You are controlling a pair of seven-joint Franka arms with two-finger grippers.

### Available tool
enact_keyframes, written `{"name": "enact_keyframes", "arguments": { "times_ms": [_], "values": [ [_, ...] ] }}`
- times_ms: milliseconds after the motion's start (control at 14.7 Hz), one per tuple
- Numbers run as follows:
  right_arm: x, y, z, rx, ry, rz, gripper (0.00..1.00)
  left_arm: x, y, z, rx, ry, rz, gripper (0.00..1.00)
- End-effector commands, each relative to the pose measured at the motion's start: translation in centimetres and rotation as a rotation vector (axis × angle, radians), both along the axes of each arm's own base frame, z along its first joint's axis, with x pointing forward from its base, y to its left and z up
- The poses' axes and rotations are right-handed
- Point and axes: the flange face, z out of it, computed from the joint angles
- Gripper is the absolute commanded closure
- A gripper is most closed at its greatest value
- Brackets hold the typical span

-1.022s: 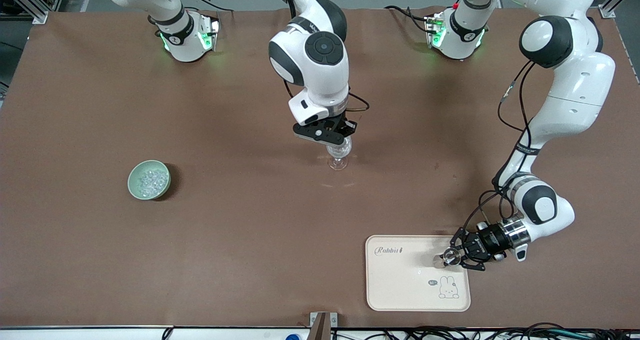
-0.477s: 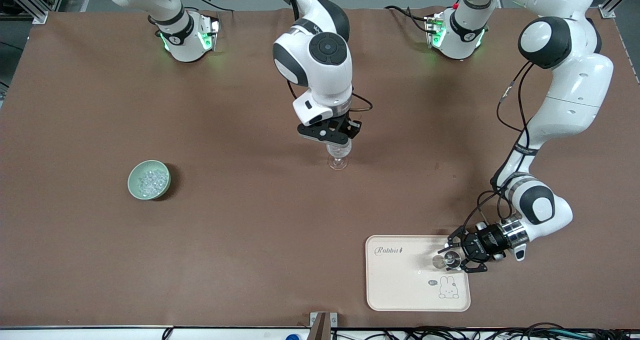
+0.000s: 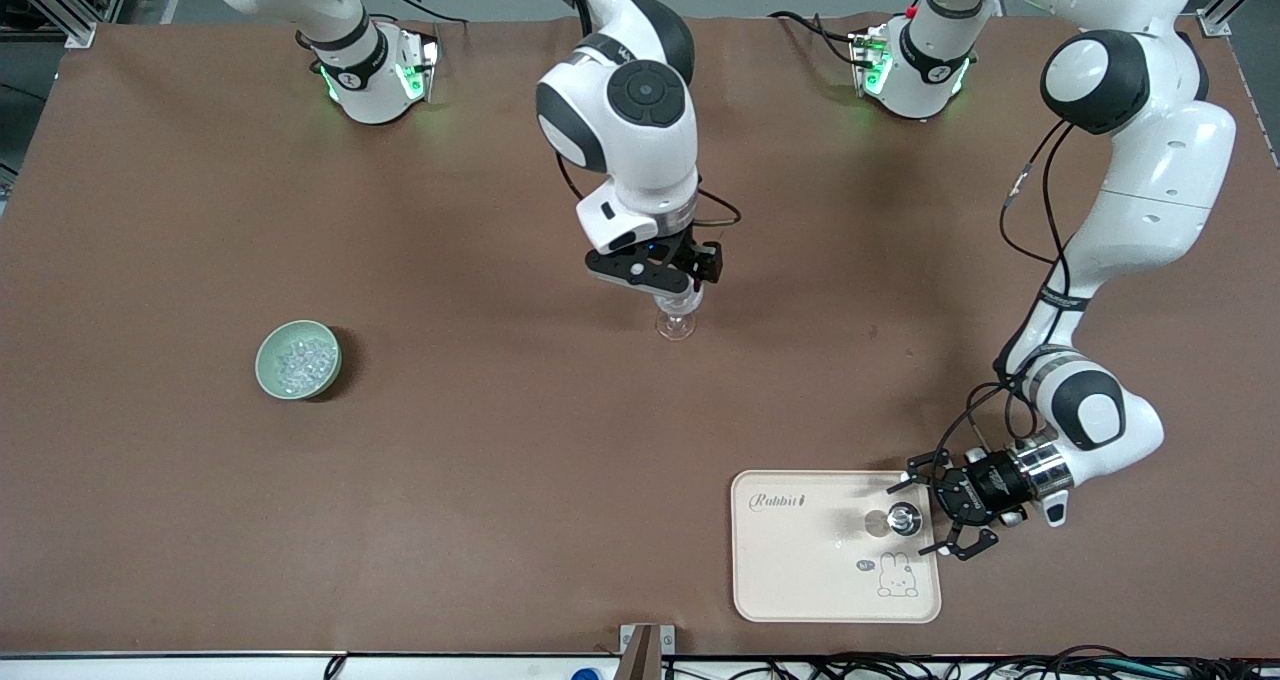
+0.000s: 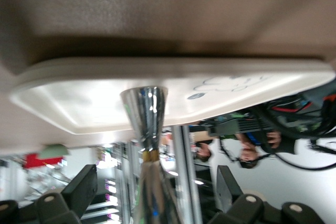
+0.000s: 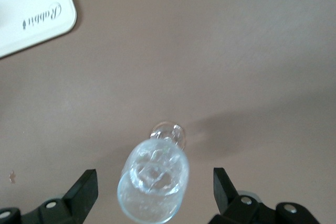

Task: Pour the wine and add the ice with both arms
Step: 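Set the jigger on the tray with the left gripper while the right gripper withdraws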

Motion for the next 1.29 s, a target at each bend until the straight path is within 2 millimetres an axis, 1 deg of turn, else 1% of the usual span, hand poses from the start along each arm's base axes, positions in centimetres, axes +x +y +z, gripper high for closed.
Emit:
{"name": "enact_keyframes", "arguments": {
  "times_ms": [0,68,136,272,341,409,477,545,749,885,1022,1158,1226],
  "values": [
    [3.8,-6.6,2.7,-0.024,0.038,0.053,0.01,-1.0,3.6,1.4,0.054,-0.002,-0.12,0.0],
    [5.3,-9.2,4.0,-0.022,0.033,0.073,0.01,-1.2,4.3,2.3,0.076,-0.007,-0.16,0.0],
    [6.5,-11.6,4.5,-0.028,0.04,0.089,0.01,-1.1,4.8,3.9,0.119,-0.02,-0.195,0.0],
    [8.1,-16.6,6.3,-0.022,0.037,0.089,0.01,-1.2,5.0,7.1,0.191,-0.038,-0.274,0.0],
    [9.1,-20.0,7.2,-0.023,0.042,0.09,0.01,-1.4,5.5,8.2,0.23,-0.039,-0.314,0.0],
    [9.7,-23.1,7.7,-0.028,0.053,0.1,0.01,-1.7,6.5,9.7,0.276,-0.048,-0.354,0.0],
    [10.1,-25.8,8.6,-0.029,0.052,0.108,0.01,-1.9,6.7,11.2,0.312,-0.056,-0.394,0.0],
    [10.6,-29.2,9.4,-0.036,0.044,0.102,0.01,-2.0,6.6,13.0,0.353,-0.068,-0.43,0.0],
    [10.9,-39.7,11.8,-0.076,0.02,0.132,0.01,-2.4,4.9,19.3,0.48,-0.115,-0.532,0.0],
    [10.7,-45.5,13.0,-0.099,0.008,0.162,0.01,-3.0,3.0,24.0,0.564,-0.151,-0.602,0.0],
    [10.4,-51.4,13.8,-0.104,0.001,0.175,0.01,-3.9,0.4,28.1,0.684,-0.18,-0.691,0.0],
    [9.8,-55.7,14.6,-0.109,0.004,0.211,0.01,-4.9,-2.6,32.0,0.868,-0.22,-0.787,0.0],
    [9.3,-56.6,15.2,-0.108,0.009,0.211,0.01,-5.5,-4.1,33.5,0.937,-0.23,-0.829,0.0]
  ]
}}
